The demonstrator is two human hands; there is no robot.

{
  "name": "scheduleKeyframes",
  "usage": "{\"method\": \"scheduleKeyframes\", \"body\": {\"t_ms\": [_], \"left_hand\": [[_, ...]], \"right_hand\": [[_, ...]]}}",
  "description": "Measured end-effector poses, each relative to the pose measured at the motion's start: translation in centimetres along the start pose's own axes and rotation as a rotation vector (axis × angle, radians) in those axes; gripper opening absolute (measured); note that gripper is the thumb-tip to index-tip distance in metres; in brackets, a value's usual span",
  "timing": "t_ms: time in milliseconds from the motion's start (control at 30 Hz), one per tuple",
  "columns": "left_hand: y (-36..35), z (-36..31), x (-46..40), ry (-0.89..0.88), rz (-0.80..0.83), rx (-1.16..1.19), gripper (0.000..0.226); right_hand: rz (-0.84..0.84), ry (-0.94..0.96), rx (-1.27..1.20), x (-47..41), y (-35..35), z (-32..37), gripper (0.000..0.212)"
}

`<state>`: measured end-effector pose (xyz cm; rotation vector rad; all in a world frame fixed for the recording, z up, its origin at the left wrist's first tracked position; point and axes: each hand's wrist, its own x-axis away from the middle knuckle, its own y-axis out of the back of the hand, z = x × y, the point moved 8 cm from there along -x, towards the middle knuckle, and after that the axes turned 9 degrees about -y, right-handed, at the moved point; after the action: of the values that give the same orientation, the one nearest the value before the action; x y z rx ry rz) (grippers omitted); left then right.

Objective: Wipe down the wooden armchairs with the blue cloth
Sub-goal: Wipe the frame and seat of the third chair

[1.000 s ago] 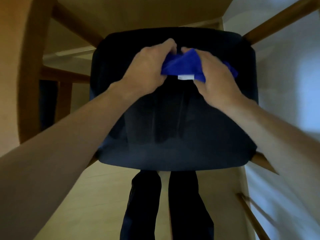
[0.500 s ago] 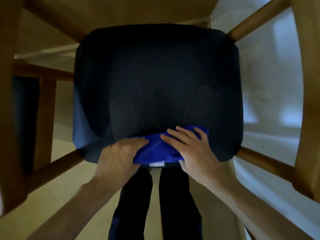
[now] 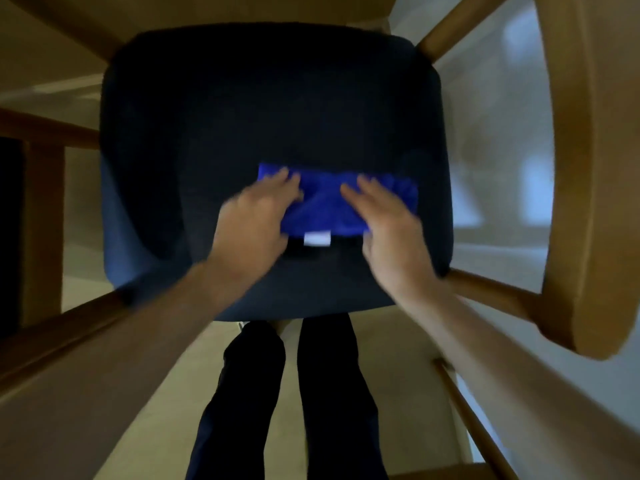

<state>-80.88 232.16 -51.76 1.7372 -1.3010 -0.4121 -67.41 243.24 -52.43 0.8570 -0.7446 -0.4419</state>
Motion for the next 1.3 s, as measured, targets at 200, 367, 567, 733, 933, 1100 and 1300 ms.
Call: {"method": "scheduleKeyframes", "body": {"t_ms": [200,367,567,733,933,1100,1300], "left_hand": [[-2.2,-3.4,7.2,-0.058,0.419,-0.091,0.060],[2.3,-2.9,-4.3,-0.106,0.152,-0.064,0.055],[0.1,-3.7,-8.2,-0.149,0.051,-0.101,0.071],[-2.1,-6.2,2.7,-0.230,0.161,-0.040,0.073],[-1.8,-7.0,2.2,-0.191,0.371,-0.055,0.057],[0.4,-8.0,-10.1,-0.223,0.085,-0.056,0.061],[-2.1,-9.4,-6.0,-0.252,0.109,-0.018,0.072]], "right_hand": [[0.281,0.023,0.006,6.2,-1.1,-0.4,0.062],[-0.069,0.016,-0.081,-3.6,5.5,-0.8,0.062],[-0.093,-0.081,0.007,-6.1,4.0,-2.5,0.065],[0.090,-0.183,-0.068,5.8,-0.4,-2.6,0.062],[0.144,-0.179,-0.146,5.0,2.0,-3.1,0.067],[-0.288,-0.280,-0.248,-3.9,7.3,-6.3,0.061],[-0.378,-0.497,-0.371,1.1,3.1,-7.3,0.047]]}}
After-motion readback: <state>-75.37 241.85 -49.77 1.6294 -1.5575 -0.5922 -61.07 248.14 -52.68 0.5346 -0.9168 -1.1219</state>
